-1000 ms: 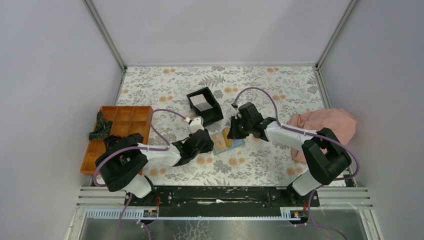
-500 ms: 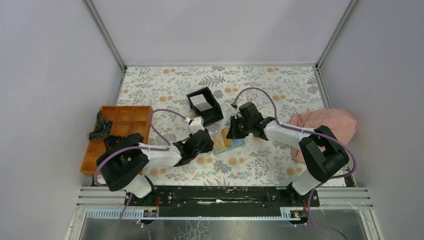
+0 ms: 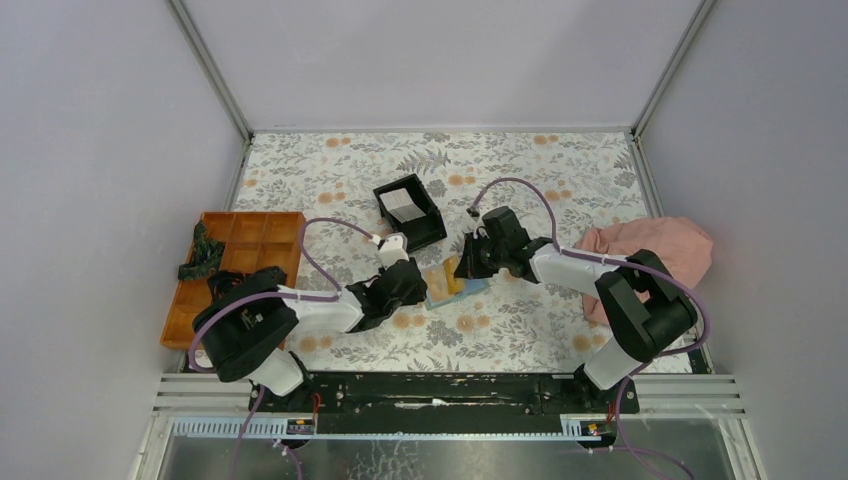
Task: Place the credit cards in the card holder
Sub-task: Insert the credit card into the card holder.
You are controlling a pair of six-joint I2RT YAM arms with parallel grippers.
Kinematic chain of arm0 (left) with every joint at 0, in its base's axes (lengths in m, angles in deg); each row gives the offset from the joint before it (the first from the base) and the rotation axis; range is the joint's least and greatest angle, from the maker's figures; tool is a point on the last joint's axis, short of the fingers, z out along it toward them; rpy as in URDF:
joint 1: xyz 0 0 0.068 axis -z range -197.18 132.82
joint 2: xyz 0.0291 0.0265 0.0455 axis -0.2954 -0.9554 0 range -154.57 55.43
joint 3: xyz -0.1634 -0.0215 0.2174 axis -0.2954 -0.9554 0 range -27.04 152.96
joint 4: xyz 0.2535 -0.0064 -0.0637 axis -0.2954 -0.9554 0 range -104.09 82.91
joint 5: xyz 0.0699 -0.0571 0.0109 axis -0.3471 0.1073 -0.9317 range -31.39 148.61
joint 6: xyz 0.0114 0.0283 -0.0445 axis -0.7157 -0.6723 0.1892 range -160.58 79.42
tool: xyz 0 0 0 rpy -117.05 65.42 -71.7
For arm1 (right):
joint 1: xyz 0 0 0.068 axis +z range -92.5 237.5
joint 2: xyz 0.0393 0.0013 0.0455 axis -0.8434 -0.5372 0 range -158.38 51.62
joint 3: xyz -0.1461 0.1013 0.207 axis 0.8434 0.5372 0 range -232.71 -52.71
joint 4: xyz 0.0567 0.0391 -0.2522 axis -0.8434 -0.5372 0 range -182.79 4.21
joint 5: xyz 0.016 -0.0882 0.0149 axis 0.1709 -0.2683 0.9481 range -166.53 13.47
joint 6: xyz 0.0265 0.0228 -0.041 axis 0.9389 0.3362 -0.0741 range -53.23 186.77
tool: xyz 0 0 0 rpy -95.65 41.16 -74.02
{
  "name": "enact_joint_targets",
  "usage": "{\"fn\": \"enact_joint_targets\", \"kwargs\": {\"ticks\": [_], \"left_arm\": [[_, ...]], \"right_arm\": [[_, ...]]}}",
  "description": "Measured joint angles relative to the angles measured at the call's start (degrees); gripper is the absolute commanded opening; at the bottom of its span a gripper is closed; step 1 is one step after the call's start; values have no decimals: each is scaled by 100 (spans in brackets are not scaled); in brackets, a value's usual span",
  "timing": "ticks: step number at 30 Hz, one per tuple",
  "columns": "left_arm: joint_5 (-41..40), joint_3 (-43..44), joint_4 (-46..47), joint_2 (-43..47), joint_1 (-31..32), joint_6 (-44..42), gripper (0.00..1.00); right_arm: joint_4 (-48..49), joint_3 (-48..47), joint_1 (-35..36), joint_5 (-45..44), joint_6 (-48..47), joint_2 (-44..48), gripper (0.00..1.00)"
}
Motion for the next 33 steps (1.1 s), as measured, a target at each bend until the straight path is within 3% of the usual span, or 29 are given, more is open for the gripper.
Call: {"fn": "enact_joint_targets", "kwargs": {"ticks": [33], "left_arm": [[-190, 120, 79, -195, 0, -24, 31]], "right_arm": [[1165, 807, -149, 302, 577, -4, 0]]}}
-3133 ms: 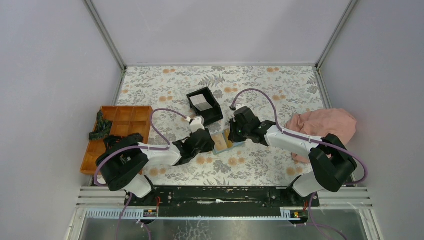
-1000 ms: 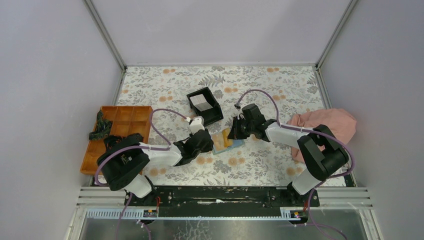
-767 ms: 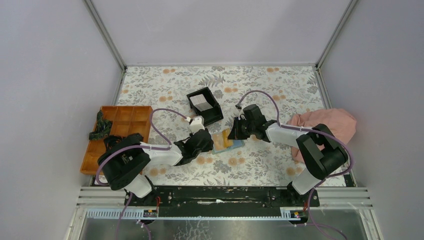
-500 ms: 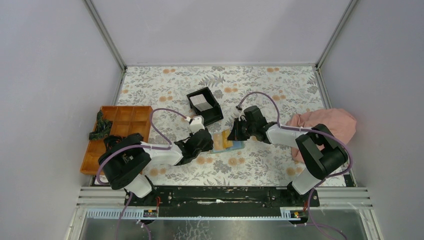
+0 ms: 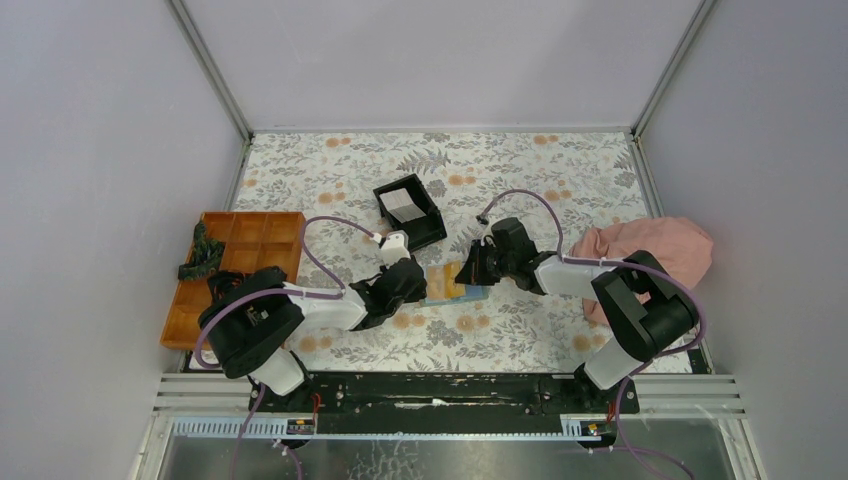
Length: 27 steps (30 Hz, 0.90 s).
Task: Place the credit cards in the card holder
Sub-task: Insert the credit card into the card holder.
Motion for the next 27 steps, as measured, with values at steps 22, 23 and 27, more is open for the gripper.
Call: {"fn": "enact_joint_targets", "kwargs": {"ticks": [22, 23, 27], "left_arm": [[-44, 0, 44, -33, 0, 83, 26], [-44, 0, 46, -33, 0, 81, 26], [-44, 0, 66, -42, 0, 83, 25]], "right_arm": [[636, 455, -4, 15, 356, 61, 0], [669, 483, -4, 17, 385, 70, 0], [826, 608, -4, 24, 496, 107, 0]]}}
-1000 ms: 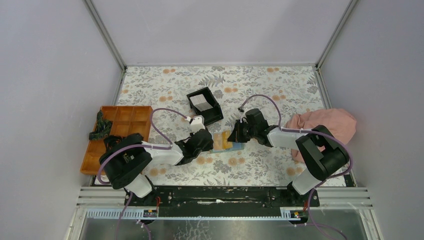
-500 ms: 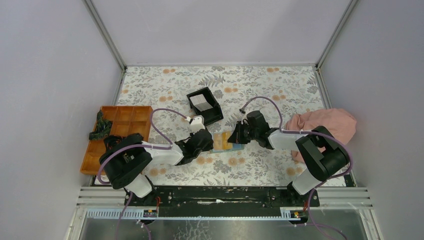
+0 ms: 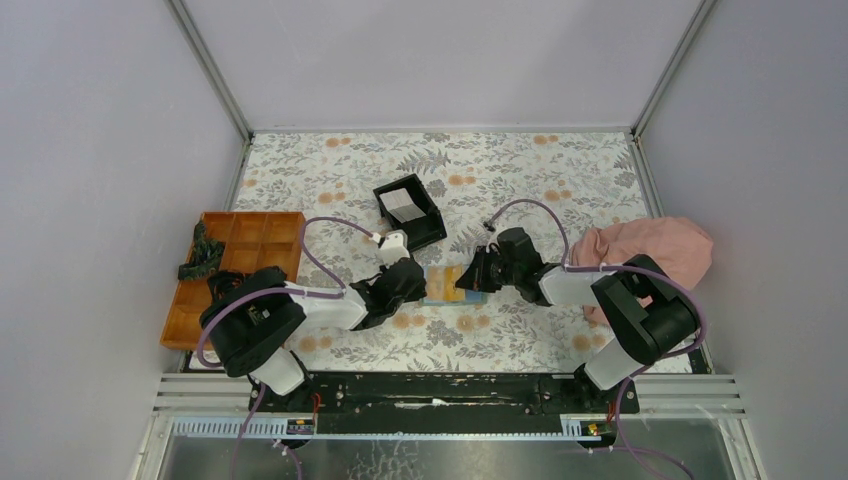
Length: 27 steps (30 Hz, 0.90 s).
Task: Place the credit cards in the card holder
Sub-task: Insert the credit card into the card holder.
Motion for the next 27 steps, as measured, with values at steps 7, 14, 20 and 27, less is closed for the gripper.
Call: {"fn": "enact_joint_targets", "kwargs": {"ticks": [7, 14, 20, 27], "left_arm": [[0, -4, 13, -31, 0, 13, 22], [-22, -28, 66, -59, -7, 33, 20], [-20, -28, 142, -103, -9, 31, 19], [-20, -33, 247, -151, -11, 33, 18]], "right_arm": [[302, 216, 0, 13, 295, 24, 0], [393, 299, 0, -24, 597, 52, 0], [415, 350, 0, -42, 872, 68, 0], [494, 435, 0, -76, 1228, 68, 0]]}}
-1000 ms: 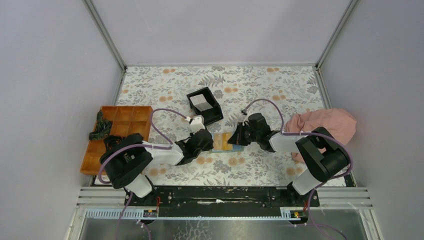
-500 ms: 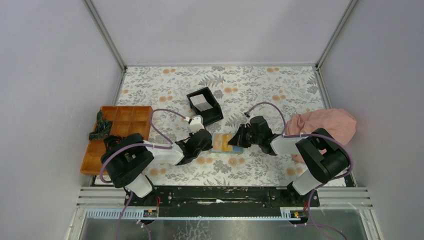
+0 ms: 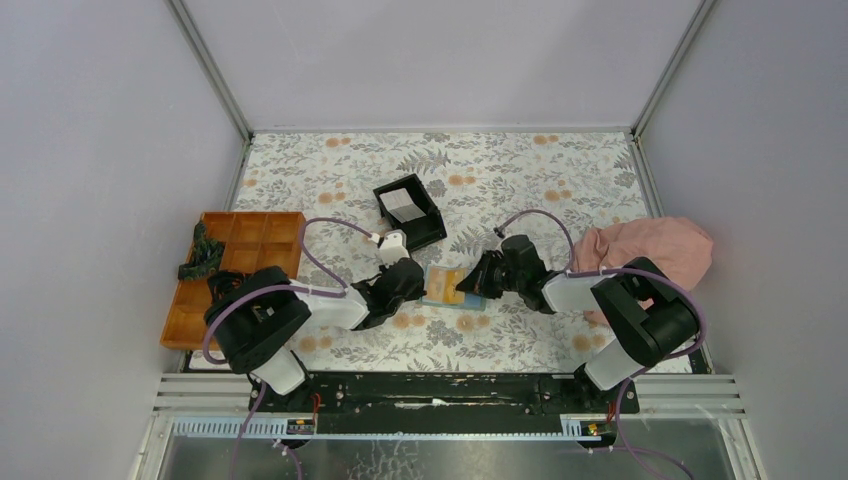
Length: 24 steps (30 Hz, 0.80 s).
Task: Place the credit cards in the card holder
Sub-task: Insert the credit card into the card holder.
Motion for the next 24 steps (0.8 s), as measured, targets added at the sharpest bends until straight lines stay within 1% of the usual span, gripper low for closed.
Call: {"fn": "enact_joint_targets", "kwargs": {"ticks": [7, 11, 18, 24], "left_arm": [[2, -31, 138, -42, 0, 11, 15], [0, -52, 269, -98, 13, 59, 10], [-96, -72, 413, -186, 66, 157, 5], [-260, -118, 514, -221, 142, 258, 4]], "right_arm": [[72, 129, 2, -68, 378, 76, 0], [-20, 186, 4, -138, 496, 188, 0], [13, 269, 9, -214, 750, 195, 0], [111, 376, 22, -302, 966, 229, 0]]}}
